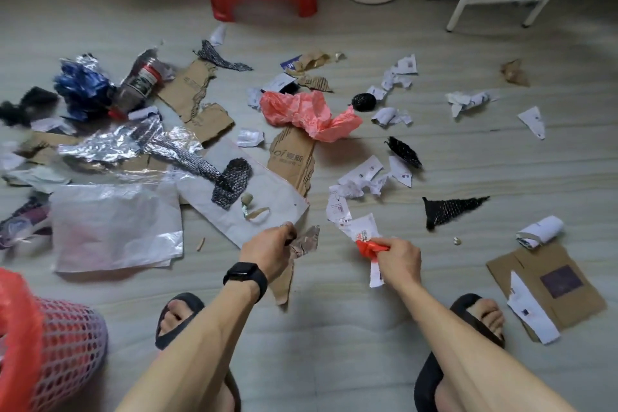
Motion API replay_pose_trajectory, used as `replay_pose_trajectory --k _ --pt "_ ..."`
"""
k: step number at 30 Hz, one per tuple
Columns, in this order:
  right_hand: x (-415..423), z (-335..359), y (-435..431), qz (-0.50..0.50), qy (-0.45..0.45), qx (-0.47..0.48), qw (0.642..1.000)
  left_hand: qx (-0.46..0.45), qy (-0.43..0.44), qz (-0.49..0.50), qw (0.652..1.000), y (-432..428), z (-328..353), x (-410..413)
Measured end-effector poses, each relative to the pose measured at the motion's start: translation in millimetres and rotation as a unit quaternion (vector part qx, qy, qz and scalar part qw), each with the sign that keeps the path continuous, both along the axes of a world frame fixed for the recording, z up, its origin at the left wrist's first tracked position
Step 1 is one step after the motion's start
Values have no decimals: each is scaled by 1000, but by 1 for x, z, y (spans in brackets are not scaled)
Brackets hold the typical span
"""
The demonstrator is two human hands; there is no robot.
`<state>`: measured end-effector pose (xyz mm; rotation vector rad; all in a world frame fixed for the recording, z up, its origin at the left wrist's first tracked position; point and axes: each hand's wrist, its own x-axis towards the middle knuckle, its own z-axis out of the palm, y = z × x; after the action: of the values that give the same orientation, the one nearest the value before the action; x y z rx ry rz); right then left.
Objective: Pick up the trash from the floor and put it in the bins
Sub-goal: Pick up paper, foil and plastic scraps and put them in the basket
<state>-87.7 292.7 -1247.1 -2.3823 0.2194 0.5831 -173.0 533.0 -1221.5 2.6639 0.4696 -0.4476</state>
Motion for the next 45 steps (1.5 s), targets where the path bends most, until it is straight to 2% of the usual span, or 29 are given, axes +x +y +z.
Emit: replay_pose_trajectory --k 7,15,19,24,30,33,35,41,45 --pt "-28 89 83 57 -83 95 990 96 -82 8 992 78 93 -45" --pt "-96 143 204 213 -129 171 953 219 -65 96 969 187 191 -158" --pt "-144 164 268 294 -130 222 920 224 -31 176 958 237 217 -235" --pt "-204 187 342 393 -97 261 877 216 29 352 910 271 206 -319" --pt "-255 191 417 484 -30 199 852 124 69 479 866 287 188 -364" --pt "-270 190 435 521 37 187 832 56 70 474 876 287 178 -368" --pt "-274 193 441 535 80 207 815 45 68 466 881 287 178 -368" --pt "-251 213 428 528 82 253 807 55 40 416 907 286 189 -344" --pt "-208 226 388 523 25 200 828 50 3 340 939 265 203 -298"
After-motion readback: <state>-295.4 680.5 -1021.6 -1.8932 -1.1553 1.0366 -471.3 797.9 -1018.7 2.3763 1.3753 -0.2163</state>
